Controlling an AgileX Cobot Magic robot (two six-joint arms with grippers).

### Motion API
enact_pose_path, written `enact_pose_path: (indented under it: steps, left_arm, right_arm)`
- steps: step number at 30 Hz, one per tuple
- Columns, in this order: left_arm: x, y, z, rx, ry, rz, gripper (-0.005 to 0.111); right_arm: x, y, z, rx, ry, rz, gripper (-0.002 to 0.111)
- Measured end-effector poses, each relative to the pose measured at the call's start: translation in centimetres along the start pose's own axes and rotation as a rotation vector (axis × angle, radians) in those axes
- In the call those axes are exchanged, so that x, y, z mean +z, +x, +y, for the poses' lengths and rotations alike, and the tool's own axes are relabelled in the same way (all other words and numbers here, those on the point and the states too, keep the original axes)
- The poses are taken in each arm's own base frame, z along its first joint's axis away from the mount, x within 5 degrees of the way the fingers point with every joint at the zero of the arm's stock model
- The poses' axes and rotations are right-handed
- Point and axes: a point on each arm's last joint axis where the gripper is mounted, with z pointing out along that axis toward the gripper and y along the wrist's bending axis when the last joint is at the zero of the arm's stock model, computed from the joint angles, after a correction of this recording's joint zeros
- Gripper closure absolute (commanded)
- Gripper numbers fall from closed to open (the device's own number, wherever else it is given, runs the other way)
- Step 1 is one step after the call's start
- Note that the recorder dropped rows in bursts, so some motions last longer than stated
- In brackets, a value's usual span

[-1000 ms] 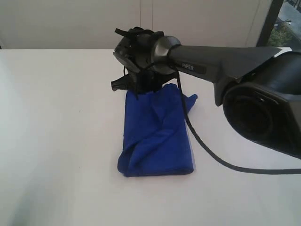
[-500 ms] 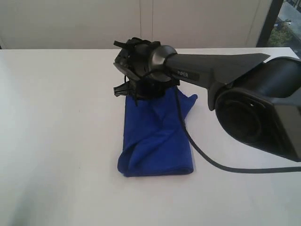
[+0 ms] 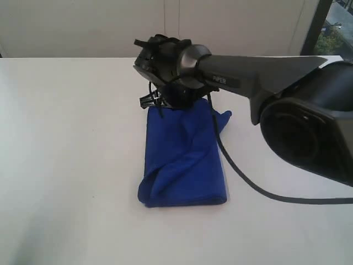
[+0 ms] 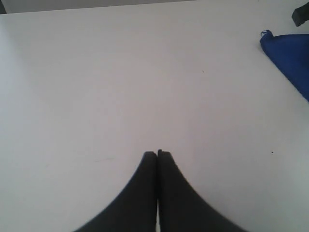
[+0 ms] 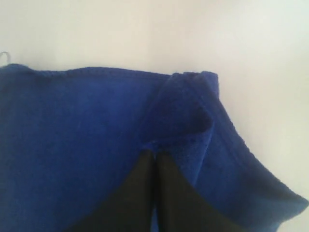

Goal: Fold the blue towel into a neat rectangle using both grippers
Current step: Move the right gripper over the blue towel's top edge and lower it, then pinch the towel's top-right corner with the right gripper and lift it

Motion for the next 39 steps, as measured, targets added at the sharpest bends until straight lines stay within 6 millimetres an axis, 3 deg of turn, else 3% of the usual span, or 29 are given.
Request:
enact_pose_path:
  steps: [6, 10, 27, 31, 39]
  left_arm:
    - [0.0, 0.0, 0.0, 0.000, 0.000, 0.000, 0.107]
    - [0.0, 0.0, 0.0, 0.000, 0.000, 0.000, 0.107]
    - [0.0, 0.0, 0.0, 0.000, 0.000, 0.000, 0.107]
    - [0.0, 0.0, 0.0, 0.000, 0.000, 0.000, 0.107]
    - [0.0, 0.0, 0.0, 0.000, 0.000, 0.000, 0.107]
  right_arm:
    - [-3.6, -1.3, -1.2, -0.053, -0.113, 0.014, 0.108]
    - [-4.5, -2.7, -3.8, -0.071, -0.178, 0.033, 0.108]
    - [-0.3, -4.3, -14.1, -0.025, -0.333, 0.235, 0.108]
    - [0.2, -4.4, -15.4, -0.012, -0.322, 0.241, 0.108]
    - [0.3, -4.4, -15.7, -0.027, -0.321, 0.241, 0.108]
